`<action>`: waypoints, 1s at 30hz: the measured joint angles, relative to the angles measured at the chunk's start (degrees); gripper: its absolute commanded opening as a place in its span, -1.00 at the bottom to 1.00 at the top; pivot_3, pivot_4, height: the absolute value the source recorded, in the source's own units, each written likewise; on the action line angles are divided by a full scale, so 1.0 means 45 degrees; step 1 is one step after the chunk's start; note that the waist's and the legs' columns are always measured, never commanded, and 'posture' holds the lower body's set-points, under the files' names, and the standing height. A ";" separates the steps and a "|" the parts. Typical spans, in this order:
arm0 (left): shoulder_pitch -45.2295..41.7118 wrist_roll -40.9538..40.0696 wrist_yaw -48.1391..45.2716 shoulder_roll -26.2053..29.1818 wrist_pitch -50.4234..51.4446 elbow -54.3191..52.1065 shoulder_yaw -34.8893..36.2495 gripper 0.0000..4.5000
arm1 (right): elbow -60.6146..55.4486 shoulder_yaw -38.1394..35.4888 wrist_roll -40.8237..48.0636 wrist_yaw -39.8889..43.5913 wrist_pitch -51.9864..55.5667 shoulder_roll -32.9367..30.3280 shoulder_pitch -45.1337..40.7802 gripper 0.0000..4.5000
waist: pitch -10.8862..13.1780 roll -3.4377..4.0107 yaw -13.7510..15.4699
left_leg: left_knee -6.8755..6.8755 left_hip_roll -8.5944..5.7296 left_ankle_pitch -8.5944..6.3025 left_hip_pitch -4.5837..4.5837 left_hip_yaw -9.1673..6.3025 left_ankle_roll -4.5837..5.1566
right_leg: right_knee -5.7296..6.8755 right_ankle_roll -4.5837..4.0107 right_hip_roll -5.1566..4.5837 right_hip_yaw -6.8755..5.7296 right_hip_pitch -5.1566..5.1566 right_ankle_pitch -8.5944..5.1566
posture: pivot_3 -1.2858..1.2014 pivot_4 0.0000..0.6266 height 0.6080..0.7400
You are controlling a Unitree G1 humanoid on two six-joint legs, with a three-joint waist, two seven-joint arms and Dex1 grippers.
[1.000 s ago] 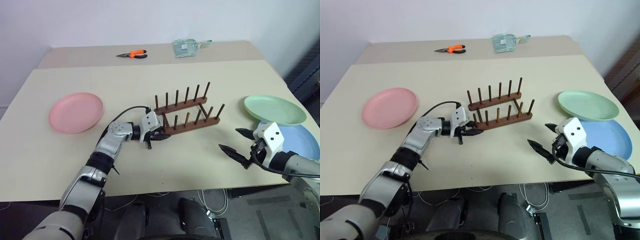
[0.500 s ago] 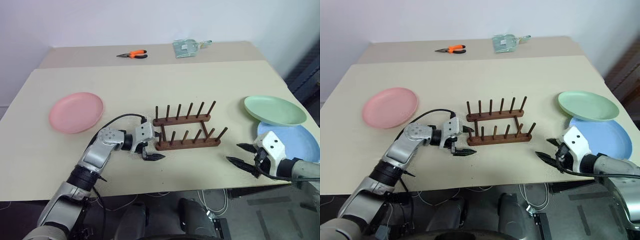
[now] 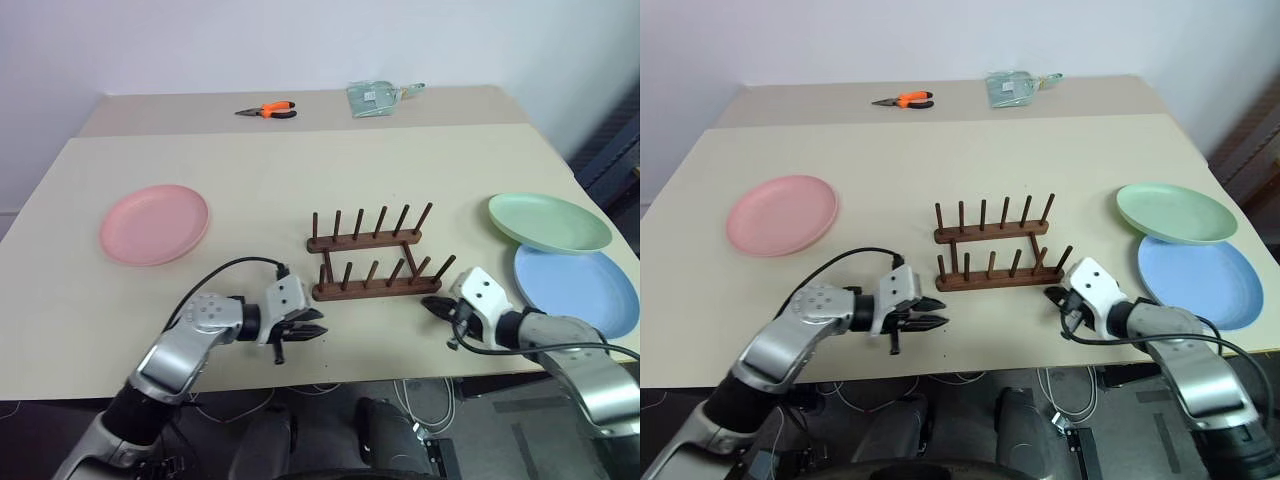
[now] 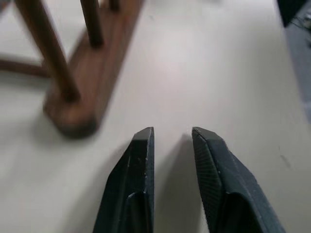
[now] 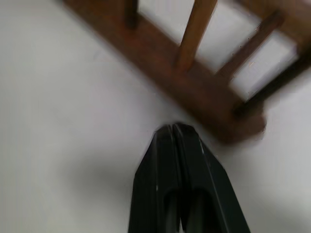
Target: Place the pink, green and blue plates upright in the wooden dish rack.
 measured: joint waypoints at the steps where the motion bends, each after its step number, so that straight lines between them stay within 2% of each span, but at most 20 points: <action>1: -0.0260 0.0242 0.0550 -0.0385 -0.0049 0.0396 -0.0084 -0.47 | 0.0367 0.0256 -0.0302 -0.0225 -0.0170 0.0215 -0.0434 -1.00 | -0.0004 -0.0002 -0.0009 | -0.0001 -0.0001 0.0001 0.0003 0.0001 0.0000 | 0.0003 -0.0001 0.0000 0.0001 0.0006 0.0002 | 0.03 -0.52 1.00; 6: -0.1414 0.0955 0.3164 -0.1866 -0.1253 0.2889 0.0211 -0.47 | 0.2891 0.0811 -0.1313 -0.1392 -0.0836 0.1613 -0.2703 -1.00 | -0.0016 0.0003 -0.0054 | -0.0009 0.0000 0.0007 0.0031 -0.0001 -0.0007 | 0.0021 -0.0014 0.0008 0.0001 0.0000 0.0017 | 0.03 -0.52 1.00; 13: -0.1931 0.0957 0.4153 -0.1801 -0.1994 0.4186 0.0886 -0.47 | 0.5106 0.1024 -0.1944 -0.1908 -0.1696 0.2356 -0.4299 -1.00 | -0.0023 0.0013 -0.0172 | -0.0030 0.0001 0.0011 0.0038 -0.0001 -0.0011 | 0.0028 -0.0013 0.0013 0.0000 -0.0007 0.0064 | 0.03 -0.52 1.00; 14: -0.1892 0.0952 0.4150 -0.1702 -0.2009 0.4159 0.0967 -0.49 | 0.5119 0.1024 -0.1916 -0.1813 -0.1713 0.2374 -0.4321 -0.89 | -0.0025 0.0018 -0.0249 | -0.0034 0.0001 0.0011 0.0039 -0.0002 -0.0011 | 0.0029 -0.0011 0.0013 0.0000 -0.0007 0.0063 | 0.03 -0.52 1.00; 16: -0.1576 0.0689 0.3980 -0.1528 -0.1943 0.3868 0.1349 -0.25 | 0.4950 0.0989 -0.1644 -0.1284 -0.1674 0.2339 -0.4273 -0.66 | -0.0028 0.0023 -0.0338 | -0.0041 0.0001 0.0010 0.0040 -0.0001 -0.0011 | 0.0028 -0.0007 0.0013 0.0002 -0.0011 0.0063 | 0.03 -0.52 1.00; 17: -0.1287 0.0349 0.3793 -0.1409 -0.1816 0.3616 0.1680 -0.10 | 0.4638 0.0973 -0.1394 -0.0879 -0.1623 0.2260 -0.4112 -0.46 | -0.0029 0.0026 -0.0402 | -0.0055 0.0005 0.0010 0.0038 0.0000 -0.0011 | 0.0028 -0.0005 0.0013 0.0002 -0.0021 0.0062 | 0.03 -0.52 1.00; 20: 0.0025 -0.1698 0.2835 -0.1033 -0.1149 0.2501 0.3489 0.57 | 0.3155 0.0925 -0.0402 0.0403 -0.1118 0.1991 -0.3484 0.21 | -0.0022 0.0040 -0.0445 | -0.0065 0.0016 0.0010 -0.0008 -0.0002 -0.0011 | 0.0039 -0.0003 0.0018 0.0002 -0.0080 0.0060 | 0.03 -0.52 1.00; 22: 0.0153 -0.2716 0.2948 -0.1050 -0.0823 0.2233 0.4747 1.00 | 0.2501 0.0929 -0.0162 0.0720 -0.0862 0.1911 -0.3449 0.65 | -0.0016 0.0040 -0.0346 | -0.0043 0.0012 0.0015 -0.0032 -0.0011 -0.0019 | 0.0044 -0.0006 0.0017 0.0000 -0.0090 0.0064 | 0.03 -0.52 1.00; 23: 0.0055 -0.3115 0.3381 -0.1020 -0.0701 0.2146 0.5669 1.00 | 0.2111 0.0937 -0.0074 0.0863 -0.0769 0.1886 -0.3449 0.81 | -0.0016 0.0038 -0.0301 | -0.0034 0.0011 0.0016 -0.0028 -0.0019 -0.0022 | 0.0044 -0.0008 0.0018 -0.0005 -0.0078 0.0064 | 0.03 -0.52 1.00; 27: -0.1259 -0.2412 0.6786 0.0179 -0.0526 0.3692 0.8618 1.00 | 0.1310 0.1061 0.0189 0.1250 -0.0396 0.1871 -0.3459 0.81 | -0.0022 0.0029 -0.0292 | -0.0033 0.0000 0.0018 -0.0004 -0.0051 -0.0025 | 0.0040 0.0032 0.0020 -0.0028 -0.0045 0.0039 | 0.03 -0.52 1.00; 30: -0.2036 -0.2128 0.9070 0.0529 0.0073 0.4642 1.0445 1.00 | 0.1333 0.1270 0.0159 0.1347 -0.0316 0.1875 -0.3472 0.81 | -0.0022 0.0028 -0.0282 | -0.0039 -0.0011 0.0017 -0.0018 -0.0054 -0.0028 | 0.0027 0.0011 0.0012 -0.0028 -0.0049 0.0056 | 0.03 -0.52 1.00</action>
